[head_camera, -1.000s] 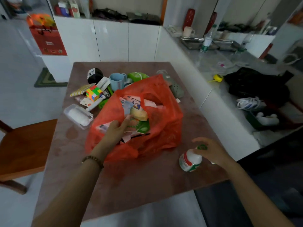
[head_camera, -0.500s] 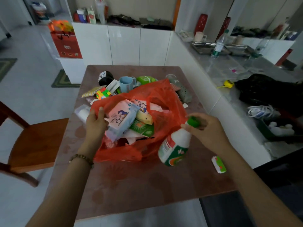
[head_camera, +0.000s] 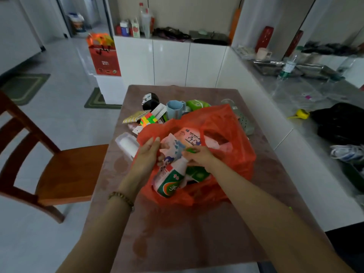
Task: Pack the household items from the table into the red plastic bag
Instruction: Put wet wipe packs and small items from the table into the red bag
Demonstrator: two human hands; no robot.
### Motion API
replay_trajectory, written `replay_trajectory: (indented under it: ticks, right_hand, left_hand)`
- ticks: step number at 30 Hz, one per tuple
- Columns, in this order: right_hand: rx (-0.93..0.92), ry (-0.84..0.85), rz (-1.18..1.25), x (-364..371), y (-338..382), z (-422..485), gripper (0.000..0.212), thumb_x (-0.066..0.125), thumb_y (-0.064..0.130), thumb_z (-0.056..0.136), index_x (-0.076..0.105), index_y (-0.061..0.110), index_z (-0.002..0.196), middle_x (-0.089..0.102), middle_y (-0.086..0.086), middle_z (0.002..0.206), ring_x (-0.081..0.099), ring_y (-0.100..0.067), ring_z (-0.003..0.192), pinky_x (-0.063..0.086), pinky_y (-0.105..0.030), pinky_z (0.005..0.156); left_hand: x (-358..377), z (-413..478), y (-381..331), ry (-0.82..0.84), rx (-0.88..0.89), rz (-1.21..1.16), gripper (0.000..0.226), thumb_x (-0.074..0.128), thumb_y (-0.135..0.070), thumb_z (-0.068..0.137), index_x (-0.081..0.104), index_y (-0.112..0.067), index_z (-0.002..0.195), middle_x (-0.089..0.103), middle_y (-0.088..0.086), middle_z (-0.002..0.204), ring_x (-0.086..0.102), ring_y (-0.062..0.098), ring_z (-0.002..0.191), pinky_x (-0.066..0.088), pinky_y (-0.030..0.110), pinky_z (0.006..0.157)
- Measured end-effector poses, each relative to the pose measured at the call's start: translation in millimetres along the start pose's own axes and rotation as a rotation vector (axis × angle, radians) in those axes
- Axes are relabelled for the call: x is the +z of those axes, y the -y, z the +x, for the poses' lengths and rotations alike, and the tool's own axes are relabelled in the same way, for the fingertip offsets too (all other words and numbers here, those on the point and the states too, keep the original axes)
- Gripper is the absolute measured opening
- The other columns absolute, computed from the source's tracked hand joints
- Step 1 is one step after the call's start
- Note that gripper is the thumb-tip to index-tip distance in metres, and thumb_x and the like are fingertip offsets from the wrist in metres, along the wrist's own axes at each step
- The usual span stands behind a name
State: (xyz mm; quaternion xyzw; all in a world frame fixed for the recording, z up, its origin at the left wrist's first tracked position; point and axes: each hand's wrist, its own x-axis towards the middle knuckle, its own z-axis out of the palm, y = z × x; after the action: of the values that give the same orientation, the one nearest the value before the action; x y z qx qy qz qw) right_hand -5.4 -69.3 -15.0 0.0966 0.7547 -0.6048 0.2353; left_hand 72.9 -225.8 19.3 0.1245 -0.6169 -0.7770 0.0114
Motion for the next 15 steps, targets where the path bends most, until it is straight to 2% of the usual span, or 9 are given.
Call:
replay_trajectory:
  ticks: [4,6,8,10,11,13,14,15]
  right_hand:
    - [-0.122,0.077,-0.08,-14,-1,-16,0.033,0.068,0.007,0.084,0.06,0.004,0.116,0.063,-0.013,0.114,0.061,-0.028,0.109,0.052,-0.041,0.095]
    - [-0.186,0.097,-0.041,-39,-3,-36,0.028,0.066,0.005,0.085,0.062,0.006,0.113,0.065,-0.006,0.106,0.063,-0.019,0.1,0.056,-0.032,0.088]
    - [-0.22,0.091,0.031,-75,-12,-53,0.022,0.065,0.004,0.085,0.065,0.011,0.105,0.068,-0.002,0.102,0.066,-0.015,0.096,0.057,-0.027,0.083]
    - [-0.237,0.012,0.101,-120,-33,-68,0.017,0.067,0.008,0.083,0.066,0.015,0.099,0.071,-0.001,0.097,0.07,-0.011,0.087,0.057,-0.03,0.082]
    - [-0.234,-0.054,0.115,-142,-48,-73,0.018,0.072,0.017,0.079,0.066,0.017,0.096,0.072,0.001,0.091,0.07,-0.006,0.081,0.057,-0.03,0.081]
    - [-0.228,-0.218,0.095,-180,-82,-84,0.05,0.084,0.049,0.055,0.066,0.019,0.091,0.074,0.009,0.079,0.068,0.003,0.075,0.054,-0.018,0.073]
    - [-0.227,-0.305,0.086,-195,-99,-89,0.062,0.085,0.054,0.046,0.066,0.016,0.091,0.074,0.012,0.078,0.066,0.003,0.077,0.051,-0.01,0.069]
    - [-0.222,-0.378,0.063,-209,-118,-92,0.06,0.086,0.046,0.051,0.066,0.011,0.095,0.073,0.009,0.084,0.065,-0.001,0.084,0.048,-0.004,0.067]
  left_hand:
    - [16,0,10,0.006,-0.02,-0.047,0.025,0.038,-0.026,0.1,0.048,-0.017,0.079,0.054,-0.003,0.07,0.039,0.002,0.039,0.031,0.014,0.037]
    - [22,1,15,-0.008,-0.042,-0.03,0.03,0.04,-0.029,0.099,0.05,-0.016,0.074,0.046,-0.003,0.055,0.035,0.005,0.039,0.026,0.016,0.037]
    - [29,0,22,-0.01,-0.071,-0.012,0.03,0.042,-0.034,0.098,0.05,-0.012,0.079,0.041,-0.003,0.05,0.035,0.005,0.038,0.027,0.016,0.036]
    - [37,-2,29,-0.022,-0.091,-0.036,0.026,0.04,-0.031,0.099,0.046,-0.012,0.083,0.046,-0.007,0.045,0.036,0.002,0.036,0.029,0.012,0.035]
    - [42,-3,32,-0.027,-0.098,-0.048,0.025,0.038,-0.03,0.1,0.045,-0.011,0.084,0.05,-0.008,0.043,0.035,0.0,0.035,0.027,0.011,0.034]
    - [50,-6,36,-0.029,-0.101,-0.059,0.022,0.036,-0.028,0.1,0.045,-0.008,0.095,0.053,-0.01,0.043,0.033,-0.001,0.035,0.024,0.011,0.033]
    - [52,-6,39,-0.035,-0.098,-0.051,0.021,0.036,-0.028,0.101,0.044,-0.009,0.098,0.054,-0.01,0.045,0.033,-0.001,0.035,0.023,0.011,0.033]
    - [54,-6,42,-0.052,-0.097,-0.034,0.022,0.036,-0.028,0.101,0.044,-0.009,0.096,0.055,-0.008,0.049,0.033,-0.001,0.035,0.023,0.012,0.033]
